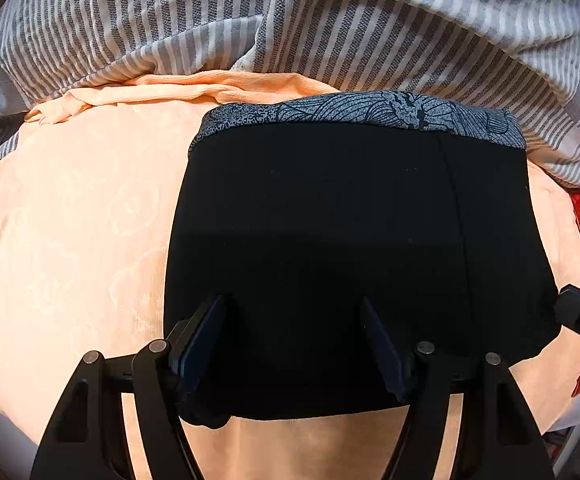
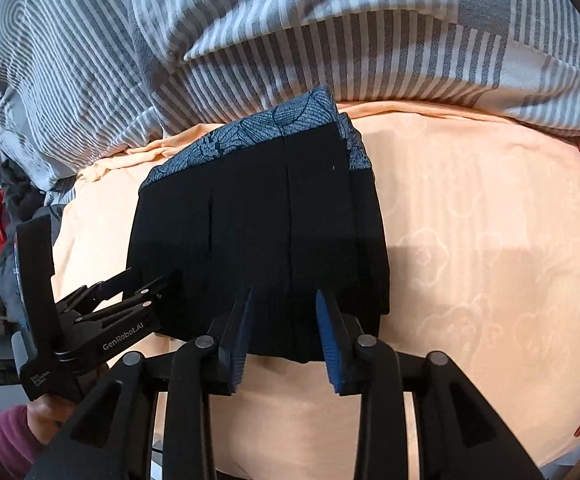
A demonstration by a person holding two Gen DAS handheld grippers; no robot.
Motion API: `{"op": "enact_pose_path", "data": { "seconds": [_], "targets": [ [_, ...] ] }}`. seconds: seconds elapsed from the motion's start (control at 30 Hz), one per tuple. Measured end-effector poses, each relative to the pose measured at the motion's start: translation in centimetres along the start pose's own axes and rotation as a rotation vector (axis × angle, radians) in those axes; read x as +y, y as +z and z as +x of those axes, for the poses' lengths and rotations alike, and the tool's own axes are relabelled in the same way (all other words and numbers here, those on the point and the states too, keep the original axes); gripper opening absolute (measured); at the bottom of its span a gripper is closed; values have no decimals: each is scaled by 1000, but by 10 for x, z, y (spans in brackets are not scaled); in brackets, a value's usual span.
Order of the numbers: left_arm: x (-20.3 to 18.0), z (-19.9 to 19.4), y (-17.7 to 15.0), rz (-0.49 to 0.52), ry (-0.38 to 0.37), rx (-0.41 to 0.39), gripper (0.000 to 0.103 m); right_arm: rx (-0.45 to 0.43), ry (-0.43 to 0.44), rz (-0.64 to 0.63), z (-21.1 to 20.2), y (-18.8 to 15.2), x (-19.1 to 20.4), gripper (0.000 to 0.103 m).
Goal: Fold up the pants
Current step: 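Lower the folded trousers onto the sheet and press with both grippers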
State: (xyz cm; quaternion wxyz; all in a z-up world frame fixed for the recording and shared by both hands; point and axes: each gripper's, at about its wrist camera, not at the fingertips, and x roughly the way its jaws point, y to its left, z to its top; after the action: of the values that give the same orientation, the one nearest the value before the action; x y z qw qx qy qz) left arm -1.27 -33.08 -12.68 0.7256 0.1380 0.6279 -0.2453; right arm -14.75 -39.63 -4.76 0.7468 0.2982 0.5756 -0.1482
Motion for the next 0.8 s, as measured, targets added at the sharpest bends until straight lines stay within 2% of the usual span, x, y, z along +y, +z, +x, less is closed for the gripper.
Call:
{"op": "enact_pose_path", "data": {
  "seconds": [0.27,0.57,0.8],
  "targets": [
    [1,-1,-2,-2,-12,1,71,42,-33,-18,14,-9,0,35],
    [7,-8,-6,11,-36,18,71,50,-57,-10,21,-14,-1,36],
    [29,-23,-12,17,-33,38,71,45,-90,28,22,-20,5,43]
  ]
}}
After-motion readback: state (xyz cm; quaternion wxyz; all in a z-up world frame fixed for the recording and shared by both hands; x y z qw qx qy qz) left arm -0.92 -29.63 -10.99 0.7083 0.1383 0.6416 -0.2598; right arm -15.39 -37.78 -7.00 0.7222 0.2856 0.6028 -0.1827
